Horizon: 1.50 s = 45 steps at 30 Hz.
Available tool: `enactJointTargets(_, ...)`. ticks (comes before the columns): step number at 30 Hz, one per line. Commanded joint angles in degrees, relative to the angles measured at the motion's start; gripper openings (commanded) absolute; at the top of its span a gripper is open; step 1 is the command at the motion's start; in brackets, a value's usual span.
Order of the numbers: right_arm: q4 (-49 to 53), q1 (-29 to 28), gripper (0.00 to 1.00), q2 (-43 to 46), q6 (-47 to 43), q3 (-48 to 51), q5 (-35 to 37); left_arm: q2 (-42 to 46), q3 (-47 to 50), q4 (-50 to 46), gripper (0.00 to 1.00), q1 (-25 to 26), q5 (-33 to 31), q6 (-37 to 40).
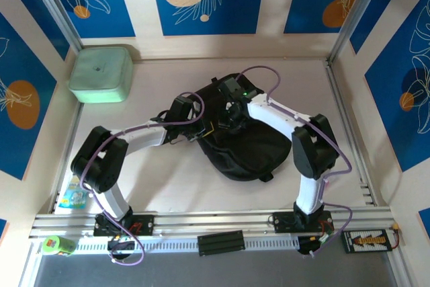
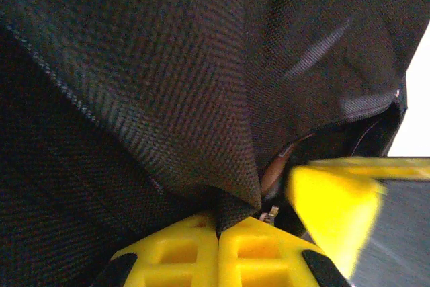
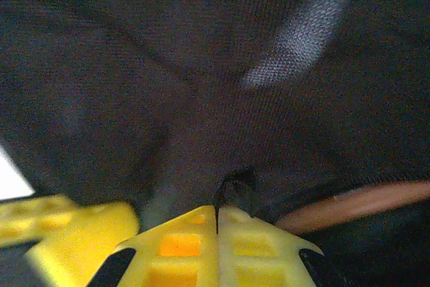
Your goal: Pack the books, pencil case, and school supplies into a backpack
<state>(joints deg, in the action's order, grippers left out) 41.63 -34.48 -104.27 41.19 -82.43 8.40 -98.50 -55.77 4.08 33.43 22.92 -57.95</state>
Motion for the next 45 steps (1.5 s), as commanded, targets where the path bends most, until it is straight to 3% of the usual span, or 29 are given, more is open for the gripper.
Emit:
enactJointTargets(1, -1.77, -0.23, 0.00, 6.34, -0.78, 2.00, 1.92, 0.37, 0.45, 1.61, 0.05, -0.40, 0.13, 1.07)
enactJointTargets(7, -6.13, -1.02, 0.00, 11.20, -4.60, 5.34, 3.45, 1.26, 0.41, 2.06, 0.20, -0.53, 0.79, 0.56)
enactJointTargets(14, -6.71, -1.23, 0.00, 11.91, -5.85, 6.24, 5.27, 2.85, 0.28, 0.92, 0.27, -0.67, 0.76, 0.12)
enactJointTargets(19, -3.86, -0.30, 0.00, 9.66, -5.29, 4.48, 4.34, 3.85, 0.31, -1.52, 0.27, -0.73, -0.12, 0.47)
enactJointTargets(21, -1.65, 0.51, 0.10, 7.17, -5.18, 2.55, 2.17, 3.51, 0.58, -1.20, 0.26, -0.73, 0.16, 0.47)
enactJointTargets(23, 1.27, 1.32, 0.29, 4.02, -5.06, -0.08, 1.10, 3.51, 0.99, -0.83, 0.26, -0.71, 0.20, 0.09)
enactJointTargets(25, 2.21, 1.58, 0.43, 1.71, -5.63, -1.24, 0.49, 3.78, 1.11, -0.82, 0.27, -0.71, 0.08, 0.05)
enactJointTargets(27, 1.93, 1.87, 0.49, 0.03, -6.64, -1.55, -1.22, 3.93, 1.34, -0.99, 0.27, -0.71, 0.20, 0.12)
enactJointTargets(30, 2.26, 2.07, 0.51, -2.65, -7.97, -2.54, -3.85, 3.93, 1.46, -1.34, 0.27, -0.67, 0.50, 0.23)
enactJointTargets(36, 2.29, 1.83, 0.50, -6.59, -11.02, -3.69, -11.85, 2.87, 1.45, -0.87, 0.27, -0.66, 1.35, 0.38)
enactJointTargets(39, 1.41, 1.11, 0.43, -6.83, -11.39, -2.95, -12.33, 2.34, 1.37, -0.46, 0.25, -0.70, 1.69, 0.48)
enactJointTargets(45, -0.30, 0.90, 0.05, -6.29, -9.83, -2.43, -8.15, 2.32, 1.45, -0.88, 0.23, -0.67, 1.28, 0.80)
